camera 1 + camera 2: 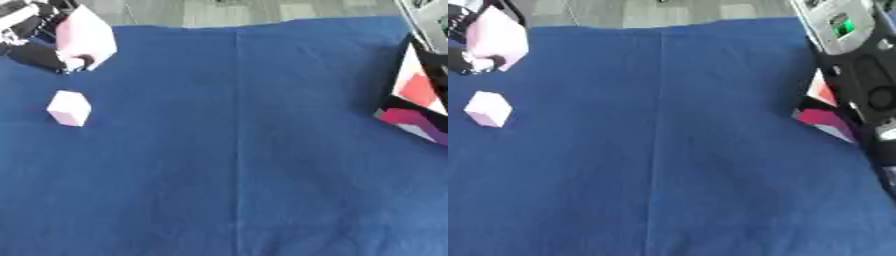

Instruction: Pick up the objects with one hand, pass them to the other hand, and then place them into the box on the other side of the table.

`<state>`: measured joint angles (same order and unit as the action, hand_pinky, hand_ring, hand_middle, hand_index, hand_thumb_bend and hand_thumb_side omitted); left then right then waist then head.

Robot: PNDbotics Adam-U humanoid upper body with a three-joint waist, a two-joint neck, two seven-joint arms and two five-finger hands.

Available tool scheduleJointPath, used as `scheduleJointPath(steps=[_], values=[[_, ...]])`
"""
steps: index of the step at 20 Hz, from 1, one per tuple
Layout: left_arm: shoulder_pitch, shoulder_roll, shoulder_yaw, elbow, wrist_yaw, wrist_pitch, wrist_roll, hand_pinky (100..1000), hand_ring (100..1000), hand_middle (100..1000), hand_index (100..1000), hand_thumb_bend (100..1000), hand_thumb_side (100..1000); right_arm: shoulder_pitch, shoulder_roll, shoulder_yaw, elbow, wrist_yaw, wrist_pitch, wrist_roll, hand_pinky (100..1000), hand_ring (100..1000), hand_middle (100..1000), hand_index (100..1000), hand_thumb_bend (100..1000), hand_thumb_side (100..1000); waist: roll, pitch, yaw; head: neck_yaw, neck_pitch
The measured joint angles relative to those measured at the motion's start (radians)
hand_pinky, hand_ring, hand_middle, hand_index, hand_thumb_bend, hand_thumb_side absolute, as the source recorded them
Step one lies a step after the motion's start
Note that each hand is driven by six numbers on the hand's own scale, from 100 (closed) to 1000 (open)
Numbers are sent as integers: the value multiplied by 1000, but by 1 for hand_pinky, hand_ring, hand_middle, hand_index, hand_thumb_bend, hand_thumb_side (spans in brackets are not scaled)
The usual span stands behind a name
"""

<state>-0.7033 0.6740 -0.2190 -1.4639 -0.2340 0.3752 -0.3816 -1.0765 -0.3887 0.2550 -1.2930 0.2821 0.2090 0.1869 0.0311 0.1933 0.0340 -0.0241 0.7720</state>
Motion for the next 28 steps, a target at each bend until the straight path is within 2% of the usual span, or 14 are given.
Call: scheduleJointPath(steps=[8, 16, 21, 28], values=[[5, -81, -32, -48, -20, -40, 42, 813, 751, 613, 539, 100, 106, -36, 131, 43, 50, 116, -42, 87, 911, 854, 862, 889, 579, 206, 0, 0, 10, -35, 0], [8, -138, -60, -96, -47, -98, 91, 807, 747, 610, 541, 100, 100, -42, 230, 72, 88, 203, -71, 138, 911, 857, 867, 892, 599, 201, -2, 0, 18, -81, 0], [20, -169, -71, -117, -61, -128, 116, 806, 745, 605, 539, 100, 100, -38, 270, 86, 100, 245, -84, 158, 910, 858, 867, 894, 614, 189, -2, 0, 24, -102, 0], [42, -184, -80, -147, -82, -177, 172, 794, 732, 600, 539, 100, 100, -20, 293, 99, 115, 274, -92, 174, 909, 857, 866, 896, 609, 188, -2, 0, 29, -111, 0]])
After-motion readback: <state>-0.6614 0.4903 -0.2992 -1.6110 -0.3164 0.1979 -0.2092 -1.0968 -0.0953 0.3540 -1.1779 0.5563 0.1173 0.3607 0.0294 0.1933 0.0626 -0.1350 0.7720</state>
